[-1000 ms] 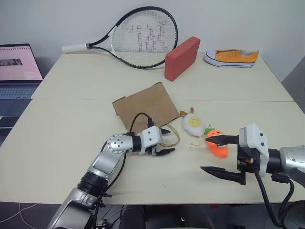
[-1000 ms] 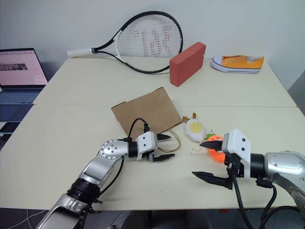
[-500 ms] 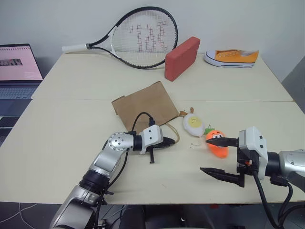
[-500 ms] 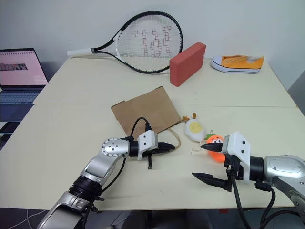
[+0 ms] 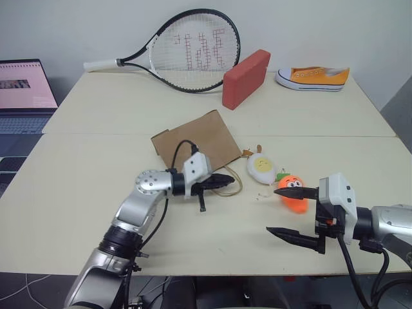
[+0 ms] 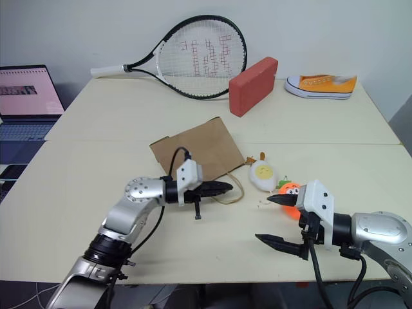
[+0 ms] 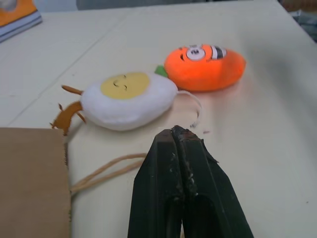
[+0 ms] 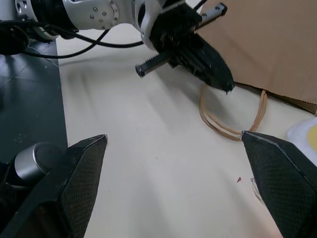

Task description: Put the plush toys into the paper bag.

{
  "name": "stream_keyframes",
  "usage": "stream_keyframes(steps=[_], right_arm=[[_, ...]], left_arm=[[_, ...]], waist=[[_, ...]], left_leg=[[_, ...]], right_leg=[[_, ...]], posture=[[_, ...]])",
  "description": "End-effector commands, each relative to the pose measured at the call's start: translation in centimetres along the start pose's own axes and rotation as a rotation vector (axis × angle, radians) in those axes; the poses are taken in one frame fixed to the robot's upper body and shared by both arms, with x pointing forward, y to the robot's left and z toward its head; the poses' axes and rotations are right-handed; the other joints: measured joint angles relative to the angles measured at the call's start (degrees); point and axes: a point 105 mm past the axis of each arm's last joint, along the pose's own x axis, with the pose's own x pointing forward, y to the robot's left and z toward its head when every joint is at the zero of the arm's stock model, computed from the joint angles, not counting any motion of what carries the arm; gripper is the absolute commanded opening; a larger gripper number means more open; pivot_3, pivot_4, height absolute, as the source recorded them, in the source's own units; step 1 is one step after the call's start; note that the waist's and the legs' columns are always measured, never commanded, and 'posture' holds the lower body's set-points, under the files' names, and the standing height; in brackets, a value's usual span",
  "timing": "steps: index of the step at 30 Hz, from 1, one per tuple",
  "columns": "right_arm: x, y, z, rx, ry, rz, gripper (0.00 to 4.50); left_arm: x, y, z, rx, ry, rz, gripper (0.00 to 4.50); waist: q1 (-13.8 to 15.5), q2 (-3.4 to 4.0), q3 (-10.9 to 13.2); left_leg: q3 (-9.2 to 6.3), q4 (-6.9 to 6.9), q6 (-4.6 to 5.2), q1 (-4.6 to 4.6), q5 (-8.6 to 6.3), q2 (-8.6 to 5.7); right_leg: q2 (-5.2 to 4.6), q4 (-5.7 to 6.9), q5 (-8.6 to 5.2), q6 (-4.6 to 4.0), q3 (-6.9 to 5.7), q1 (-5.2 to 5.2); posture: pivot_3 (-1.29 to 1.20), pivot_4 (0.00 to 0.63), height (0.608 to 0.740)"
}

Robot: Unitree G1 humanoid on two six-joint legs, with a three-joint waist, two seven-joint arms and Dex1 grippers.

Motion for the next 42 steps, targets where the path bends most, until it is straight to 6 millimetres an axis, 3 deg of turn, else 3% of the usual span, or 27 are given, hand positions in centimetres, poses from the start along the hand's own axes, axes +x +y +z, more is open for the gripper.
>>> stream_keyframes(steps=[1,6,9,15,24,28,33,38,42], right_arm=[[0.3,0.2,0.7,-0.037,-0.024,0.005,4.5],[0.6,0.2,0.7,-0.038,-0.031,0.008,4.5],[0.6,0.2,0.7,-0.038,-0.032,0.009,4.5],[0.8,0.3,0.6,-0.038,-0.03,0.015,4.5],[0.8,0.3,0.6,-0.039,-0.021,0.017,4.5],[0.8,0.4,0.6,-0.037,-0.021,0.017,4.5],[0.9,0.4,0.7,-0.037,-0.024,0.014,4.5],[0.9,0.4,0.7,-0.037,-0.027,0.014,4.5],[1.1,0.4,0.8,-0.038,-0.033,0.01,4.5]], left_arm=[[-0.5,0.4,2.1,0.008,-0.062,0.004,0.02],[-0.9,-0.2,0.9,0.095,0.047,-0.02,0.02],[-0.8,-1.2,0.3,0.16,0.091,-0.065,0.58],[0.2,-2.6,-1.6,0.209,0.151,-0.1,2.34],[2.0,-1.4,-2.8,0.247,0.155,-0.027,2.34],[2.1,-1.3,-3.3,0.262,0.17,-0.037,1.55],[2.1,-1.5,-3.8,0.265,0.188,-0.062,0.01],[1.9,-1.6,-4.1,0.257,0.196,-0.074,0.01],[1.3,-0.4,-2.0,0.182,0.126,-0.03,0.01]], waist=[[0.0,0.0,0.0],[-0.1,0.0,0.0],[0.0,0.0,0.0],[0.1,0.0,0.0],[0.1,0.0,0.0],[0.0,0.0,0.0],[0.1,0.0,0.0],[0.1,0.0,0.0],[0.0,0.0,0.0]], left_leg=[[0.0,0.0,0.0,0.0,0.0,0.0],[-0.01,0.0,0.0,0.0,0.0,0.0],[-0.01,-0.01,0.0,0.0,0.0,0.0],[-0.01,-0.01,0.0,-0.03,0.0,0.0],[-0.02,0.0,0.0,-0.03,0.0,0.0],[-0.02,-0.01,0.0,-0.03,0.0,0.0],[-0.02,-0.01,0.0,-0.03,0.0,0.0],[-0.02,-0.01,0.0,-0.03,0.0,0.0],[-0.03,-0.01,0.0,-0.03,0.0,0.0]], right_leg=[[0.0,-0.01,0.0,0.0,0.0,0.0],[0.01,0.0,0.0,0.0,-0.01,-0.01],[0.01,-0.01,0.0,-0.01,0.0,-0.01],[0.01,-0.04,-0.01,-0.01,0.01,0.0],[0.01,-0.04,-0.01,-0.01,0.0,-0.01],[0.01,-0.03,-0.01,-0.01,0.0,-0.01],[0.01,-0.03,-0.01,-0.01,0.0,-0.01],[0.01,-0.03,-0.01,-0.01,0.0,0.0],[0.01,-0.03,-0.01,-0.01,0.0,0.0]], posture=[[0.0,0.15,0.74],[0.0,0.15,0.74],[0.0,0.15,0.74],[0.0,0.15,0.74],[0.0,0.15,0.74],[0.0,0.15,0.74],[0.0,0.15,0.74],[0.0,0.15,0.74],[0.0,0.15,0.74]])
